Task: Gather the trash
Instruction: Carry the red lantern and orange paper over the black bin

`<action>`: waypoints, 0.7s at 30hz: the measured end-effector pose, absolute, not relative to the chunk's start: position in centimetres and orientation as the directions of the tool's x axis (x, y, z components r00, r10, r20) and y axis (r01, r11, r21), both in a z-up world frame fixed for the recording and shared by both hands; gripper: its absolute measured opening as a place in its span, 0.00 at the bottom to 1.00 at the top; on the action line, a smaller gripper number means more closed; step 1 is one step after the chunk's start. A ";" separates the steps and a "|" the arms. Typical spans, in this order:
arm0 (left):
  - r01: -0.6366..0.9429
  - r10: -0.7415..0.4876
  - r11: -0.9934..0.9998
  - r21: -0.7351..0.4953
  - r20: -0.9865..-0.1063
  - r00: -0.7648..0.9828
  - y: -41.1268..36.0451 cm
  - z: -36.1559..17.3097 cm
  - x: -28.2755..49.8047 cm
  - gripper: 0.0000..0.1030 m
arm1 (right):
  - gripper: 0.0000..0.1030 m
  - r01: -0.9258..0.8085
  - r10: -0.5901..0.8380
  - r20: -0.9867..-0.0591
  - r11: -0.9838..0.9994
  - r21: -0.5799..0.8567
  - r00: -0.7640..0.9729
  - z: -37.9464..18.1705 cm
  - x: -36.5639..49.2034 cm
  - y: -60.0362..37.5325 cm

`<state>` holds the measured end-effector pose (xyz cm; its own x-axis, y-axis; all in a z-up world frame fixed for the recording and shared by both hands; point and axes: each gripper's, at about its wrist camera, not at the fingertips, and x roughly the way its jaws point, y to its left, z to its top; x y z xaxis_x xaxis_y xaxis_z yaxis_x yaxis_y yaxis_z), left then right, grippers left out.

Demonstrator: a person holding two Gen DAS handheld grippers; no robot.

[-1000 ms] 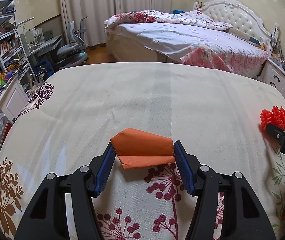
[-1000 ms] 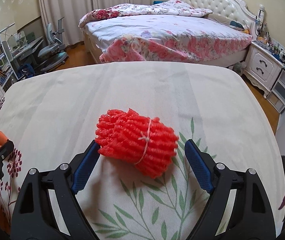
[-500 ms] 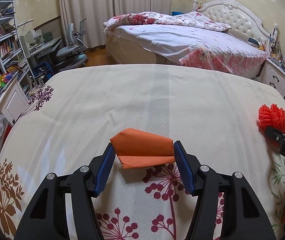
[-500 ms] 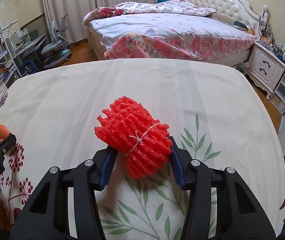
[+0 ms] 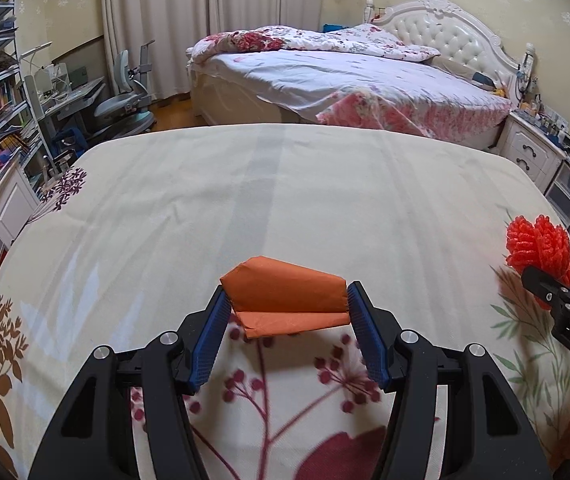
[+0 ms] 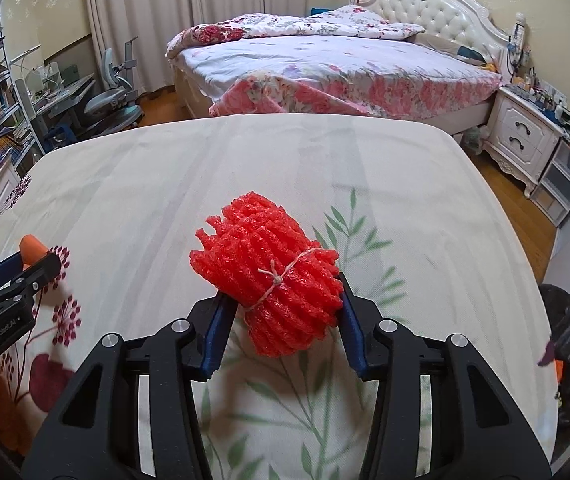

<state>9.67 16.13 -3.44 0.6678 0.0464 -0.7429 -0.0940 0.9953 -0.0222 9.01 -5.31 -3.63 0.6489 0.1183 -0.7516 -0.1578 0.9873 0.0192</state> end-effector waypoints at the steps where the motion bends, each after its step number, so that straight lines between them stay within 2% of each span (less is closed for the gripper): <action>1: -0.087 0.040 0.996 -0.024 -0.743 0.668 15.8 -3.4 9.5 0.57 | 0.45 -0.152 0.115 -0.750 0.988 0.020 0.651 -3.6 8.6 -5.7; 21: 0.120 -0.108 0.992 -0.034 -0.713 0.692 4.1 -2.6 6.4 0.57 | 0.45 0.038 -0.008 -0.723 0.999 0.026 0.691 -2.9 1.8 -16.5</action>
